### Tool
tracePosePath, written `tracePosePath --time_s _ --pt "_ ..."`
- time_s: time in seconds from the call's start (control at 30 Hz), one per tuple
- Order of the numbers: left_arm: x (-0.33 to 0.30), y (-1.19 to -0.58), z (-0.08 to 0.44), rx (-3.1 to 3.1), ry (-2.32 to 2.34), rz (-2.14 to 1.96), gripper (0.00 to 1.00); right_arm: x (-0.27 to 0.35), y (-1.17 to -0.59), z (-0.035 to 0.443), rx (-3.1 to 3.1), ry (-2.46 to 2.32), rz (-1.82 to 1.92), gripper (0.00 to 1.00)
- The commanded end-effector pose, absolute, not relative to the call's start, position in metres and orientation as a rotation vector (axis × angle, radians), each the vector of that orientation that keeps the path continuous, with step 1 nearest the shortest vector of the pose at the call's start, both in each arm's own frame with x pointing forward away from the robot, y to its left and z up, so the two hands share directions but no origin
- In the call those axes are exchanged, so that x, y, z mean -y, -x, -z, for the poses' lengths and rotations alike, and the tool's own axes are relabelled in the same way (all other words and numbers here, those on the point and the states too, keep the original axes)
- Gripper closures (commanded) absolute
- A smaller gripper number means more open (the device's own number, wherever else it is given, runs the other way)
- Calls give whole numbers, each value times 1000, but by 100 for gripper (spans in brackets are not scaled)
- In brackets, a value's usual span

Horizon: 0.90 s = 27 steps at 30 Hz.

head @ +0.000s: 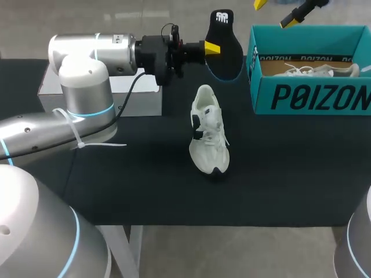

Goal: Take the shoe out of the shoebox, open the shoe tongue, remove and reinsert the insole, then place the shoe into the shoebox

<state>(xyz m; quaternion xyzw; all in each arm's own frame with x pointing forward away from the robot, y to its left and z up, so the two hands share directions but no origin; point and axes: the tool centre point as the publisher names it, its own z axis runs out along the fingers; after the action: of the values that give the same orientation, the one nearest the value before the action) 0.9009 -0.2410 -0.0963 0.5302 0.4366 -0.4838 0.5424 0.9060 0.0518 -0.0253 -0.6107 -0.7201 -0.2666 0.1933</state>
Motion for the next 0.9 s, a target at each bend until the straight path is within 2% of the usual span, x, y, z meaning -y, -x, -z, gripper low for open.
tracePosePath --time_s 0.03,0.5,0.7,0.9 --pt "242 -901 97 -1034 -1260 1148 100 -52 -905 26 2020 1717 749 0" --pt "242 -901 97 -1034 -1260 1148 100 -52 -905 26 2020 1717 749 0" --pt "247 -934 70 -1870 -811 2060 100 -52 -905 26 2020 1717 749 0" --pt "246 -940 62 -1967 -728 2242 100 -52 -905 26 2020 1717 749 0"
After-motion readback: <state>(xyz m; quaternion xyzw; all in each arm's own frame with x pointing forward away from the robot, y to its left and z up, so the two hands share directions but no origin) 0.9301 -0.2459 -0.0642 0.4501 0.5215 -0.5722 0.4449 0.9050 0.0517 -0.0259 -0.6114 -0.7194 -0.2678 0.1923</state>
